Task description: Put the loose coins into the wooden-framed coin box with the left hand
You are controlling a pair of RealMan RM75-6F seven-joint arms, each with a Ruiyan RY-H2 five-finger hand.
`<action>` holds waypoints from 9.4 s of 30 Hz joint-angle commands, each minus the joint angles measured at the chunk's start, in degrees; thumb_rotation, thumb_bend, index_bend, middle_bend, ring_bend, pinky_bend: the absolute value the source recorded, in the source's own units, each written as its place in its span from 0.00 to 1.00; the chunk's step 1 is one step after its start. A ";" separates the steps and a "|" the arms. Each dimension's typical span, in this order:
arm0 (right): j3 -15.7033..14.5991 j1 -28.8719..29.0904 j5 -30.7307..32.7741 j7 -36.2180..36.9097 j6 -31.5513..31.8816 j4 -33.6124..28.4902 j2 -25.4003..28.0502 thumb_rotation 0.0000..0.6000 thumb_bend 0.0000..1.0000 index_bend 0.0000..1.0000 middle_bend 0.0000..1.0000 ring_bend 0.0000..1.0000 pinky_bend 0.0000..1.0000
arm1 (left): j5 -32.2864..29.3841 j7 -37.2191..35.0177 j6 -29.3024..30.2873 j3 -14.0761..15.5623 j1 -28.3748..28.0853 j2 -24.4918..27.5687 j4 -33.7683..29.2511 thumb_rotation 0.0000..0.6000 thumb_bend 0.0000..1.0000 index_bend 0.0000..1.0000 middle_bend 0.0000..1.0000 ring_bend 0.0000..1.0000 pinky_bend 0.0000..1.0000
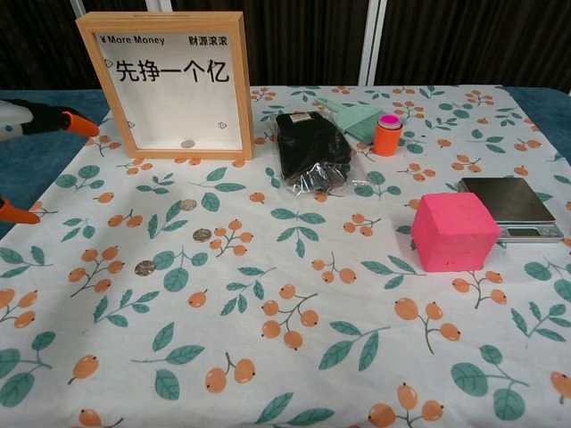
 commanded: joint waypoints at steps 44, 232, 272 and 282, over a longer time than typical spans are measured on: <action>0.37 0.18 2.30 -0.66 -1.27 -1.02 0.73 1.00 0.39 0.09 0.03 0.00 0.00 | -10.32 14.94 -0.98 2.91 -10.55 -17.11 6.44 1.00 0.07 0.12 0.00 0.00 0.00; 2.22 0.07 8.17 -0.47 -2.18 -2.41 0.86 1.00 0.39 0.09 0.03 0.00 0.00 | -57.14 -2.51 -32.46 11.71 -56.93 0.60 32.56 1.00 0.52 0.53 0.02 0.00 0.00; 2.47 -0.01 9.24 -1.50 -1.88 -3.05 0.86 1.00 0.39 0.09 0.03 0.00 0.00 | -55.02 -4.70 -29.44 13.09 -58.05 2.06 29.78 1.00 0.17 0.47 0.01 0.00 0.00; 2.80 0.00 10.09 -1.82 -1.82 -3.06 0.83 1.00 0.39 0.09 0.03 0.00 0.00 | -40.08 -14.83 -10.38 4.92 -48.28 10.52 13.75 1.00 0.11 0.47 0.02 0.00 0.00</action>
